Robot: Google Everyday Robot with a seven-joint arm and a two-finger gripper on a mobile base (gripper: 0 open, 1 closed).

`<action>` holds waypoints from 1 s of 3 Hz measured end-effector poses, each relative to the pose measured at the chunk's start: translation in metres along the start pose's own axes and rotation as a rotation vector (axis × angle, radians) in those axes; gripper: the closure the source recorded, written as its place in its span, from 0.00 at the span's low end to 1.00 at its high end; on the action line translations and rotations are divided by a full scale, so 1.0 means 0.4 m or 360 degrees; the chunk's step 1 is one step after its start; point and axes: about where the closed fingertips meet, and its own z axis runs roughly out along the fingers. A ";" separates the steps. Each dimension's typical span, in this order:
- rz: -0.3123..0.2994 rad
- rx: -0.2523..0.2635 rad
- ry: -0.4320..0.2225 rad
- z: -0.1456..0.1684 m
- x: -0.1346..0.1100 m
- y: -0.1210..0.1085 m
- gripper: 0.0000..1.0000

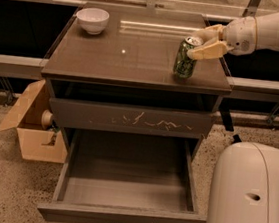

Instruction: Pick green can from middle drawer and place on counter

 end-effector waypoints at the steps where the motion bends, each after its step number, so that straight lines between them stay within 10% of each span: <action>1: 0.0071 0.0043 0.0021 0.004 0.034 -0.023 1.00; 3: 0.0148 0.0062 0.0049 0.021 0.078 -0.042 0.43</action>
Offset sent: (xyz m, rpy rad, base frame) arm 0.0667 -0.0488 -0.0073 -0.0230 0.0975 -0.0902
